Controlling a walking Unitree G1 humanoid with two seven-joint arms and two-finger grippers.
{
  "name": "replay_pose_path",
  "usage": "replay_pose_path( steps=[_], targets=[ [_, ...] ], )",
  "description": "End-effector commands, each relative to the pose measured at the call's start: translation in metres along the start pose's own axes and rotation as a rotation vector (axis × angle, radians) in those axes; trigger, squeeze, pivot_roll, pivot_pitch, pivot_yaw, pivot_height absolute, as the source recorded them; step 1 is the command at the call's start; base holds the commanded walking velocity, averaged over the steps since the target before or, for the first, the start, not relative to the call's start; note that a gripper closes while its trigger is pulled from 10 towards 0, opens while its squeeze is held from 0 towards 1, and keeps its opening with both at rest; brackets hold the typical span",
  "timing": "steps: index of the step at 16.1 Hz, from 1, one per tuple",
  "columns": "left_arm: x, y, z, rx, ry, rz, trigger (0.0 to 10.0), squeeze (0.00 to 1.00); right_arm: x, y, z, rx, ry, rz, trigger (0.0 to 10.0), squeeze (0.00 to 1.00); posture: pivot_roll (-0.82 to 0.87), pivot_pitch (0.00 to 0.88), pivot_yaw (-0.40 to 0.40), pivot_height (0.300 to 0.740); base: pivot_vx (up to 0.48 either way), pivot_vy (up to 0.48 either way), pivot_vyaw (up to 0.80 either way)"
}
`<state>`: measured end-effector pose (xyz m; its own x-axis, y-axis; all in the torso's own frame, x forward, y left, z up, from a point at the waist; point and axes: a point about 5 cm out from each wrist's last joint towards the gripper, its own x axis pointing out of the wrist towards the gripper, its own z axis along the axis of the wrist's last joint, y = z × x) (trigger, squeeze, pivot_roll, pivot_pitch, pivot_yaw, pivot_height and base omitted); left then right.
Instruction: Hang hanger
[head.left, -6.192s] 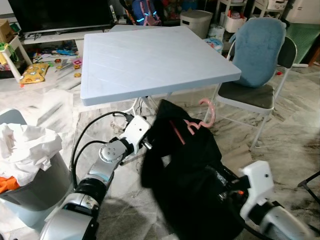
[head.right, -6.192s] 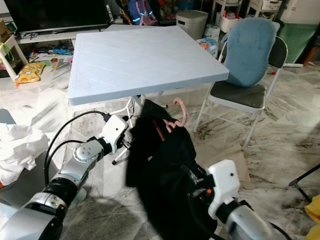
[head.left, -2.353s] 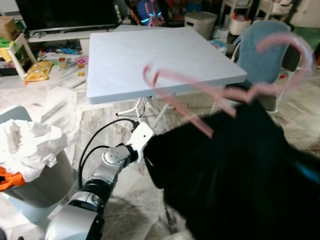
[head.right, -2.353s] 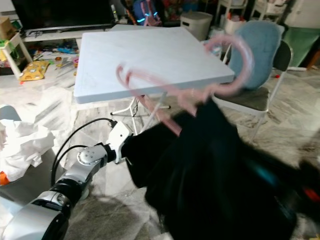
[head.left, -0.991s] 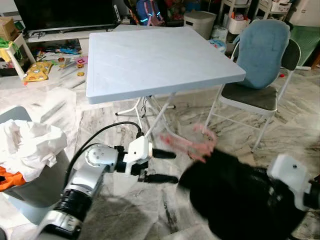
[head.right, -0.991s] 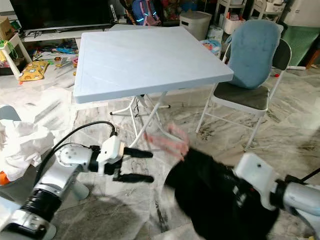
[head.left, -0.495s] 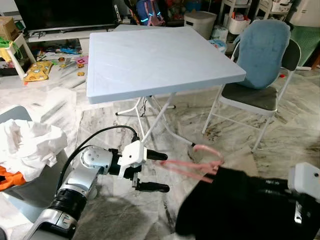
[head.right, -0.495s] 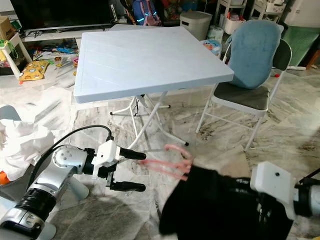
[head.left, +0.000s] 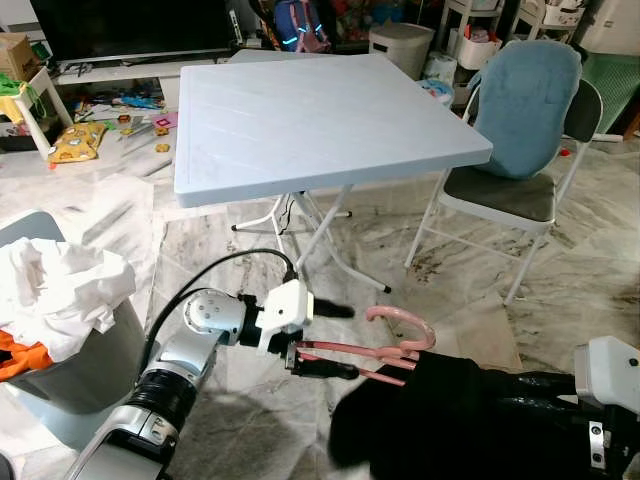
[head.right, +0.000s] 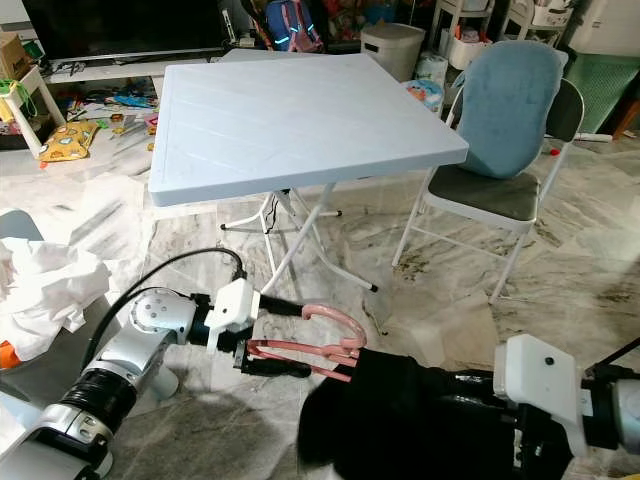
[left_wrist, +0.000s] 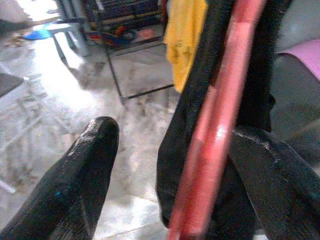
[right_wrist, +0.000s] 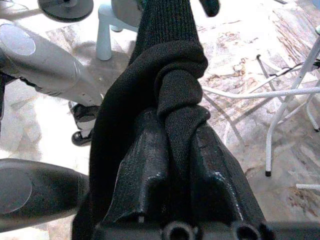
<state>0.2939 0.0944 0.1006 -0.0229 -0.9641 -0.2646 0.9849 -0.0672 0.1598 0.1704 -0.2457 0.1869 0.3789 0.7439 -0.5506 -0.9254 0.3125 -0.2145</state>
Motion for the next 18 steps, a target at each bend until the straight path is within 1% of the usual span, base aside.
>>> replay_pose_path(
  steps=[1, 2, 4, 5, 7, 10, 11, 13, 15, 18],
  targets=[
    [0.002, 0.004, 0.006, 0.022, 0.004, -0.035, 0.0, 0.00, -0.002, -0.002, 0.008, -0.043, -0.015, -0.008, 10.0, 0.00, -0.06, 0.000, -0.024, 0.740, 0.000, 0.000, 0.00],
    [0.001, 0.003, 0.004, 0.009, 0.008, -0.047, 0.0, 0.00, 0.000, -0.003, 0.011, -0.050, -0.022, -0.006, 10.0, 0.00, -0.06, 0.000, -0.021, 0.740, 0.000, 0.000, 0.00],
    [-0.001, 0.003, 0.003, 0.012, 0.006, -0.051, 0.0, 0.00, -0.002, -0.004, 0.012, -0.053, -0.017, -0.005, 10.0, 0.00, -0.06, 0.000, -0.023, 0.740, 0.000, 0.000, 0.00],
    [-0.003, 0.005, 0.005, 0.019, -0.002, -0.055, 0.0, 0.00, -0.007, -0.007, 0.012, -0.047, -0.004, -0.001, 10.0, 0.00, -0.05, 0.000, -0.023, 0.740, 0.000, 0.000, 0.00],
    [-0.004, 0.009, 0.010, 0.016, -0.021, -0.050, 0.0, 0.00, -0.011, -0.009, 0.008, -0.046, 0.021, 0.002, 10.0, 0.00, -0.05, 0.000, -0.026, 0.740, 0.000, 0.000, 0.00],
    [-0.003, 0.009, 0.011, 0.013, -0.024, -0.076, 0.0, 0.00, -0.009, -0.010, 0.009, -0.048, 0.021, 0.006, 10.0, 0.00, -0.05, 0.000, -0.025, 0.740, 0.000, 0.000, 0.00],
    [-0.003, 0.008, 0.010, -0.002, -0.021, -0.101, 0.0, 0.00, -0.006, -0.010, 0.009, -0.051, 0.018, 0.011, 10.0, 0.00, -0.06, 0.000, -0.020, 0.740, 0.000, 0.000, 0.00],
    [-0.002, 0.008, 0.011, -0.007, -0.022, -0.109, 0.0, 0.00, -0.004, -0.010, 0.010, -0.058, 0.011, 0.016, 10.0, 0.00, -0.06, 0.000, -0.020, 0.740, 0.000, 0.000, 0.00],
    [-0.001, 0.007, 0.010, -0.014, -0.004, -0.147, 0.0, 0.00, -0.004, -0.010, 0.011, -0.061, 0.009, 0.018, 10.0, 0.00, -0.06, 0.000, -0.022, 0.740, 0.000, 0.000, 0.00],
    [0.001, 0.007, 0.008, -0.024, 0.009, -0.156, 0.0, 0.00, -0.005, -0.011, 0.012, -0.064, 0.008, 0.017, 10.0, 0.00, -0.06, 0.000, -0.022, 0.740, 0.000, 0.000, 0.00]
  ],
)
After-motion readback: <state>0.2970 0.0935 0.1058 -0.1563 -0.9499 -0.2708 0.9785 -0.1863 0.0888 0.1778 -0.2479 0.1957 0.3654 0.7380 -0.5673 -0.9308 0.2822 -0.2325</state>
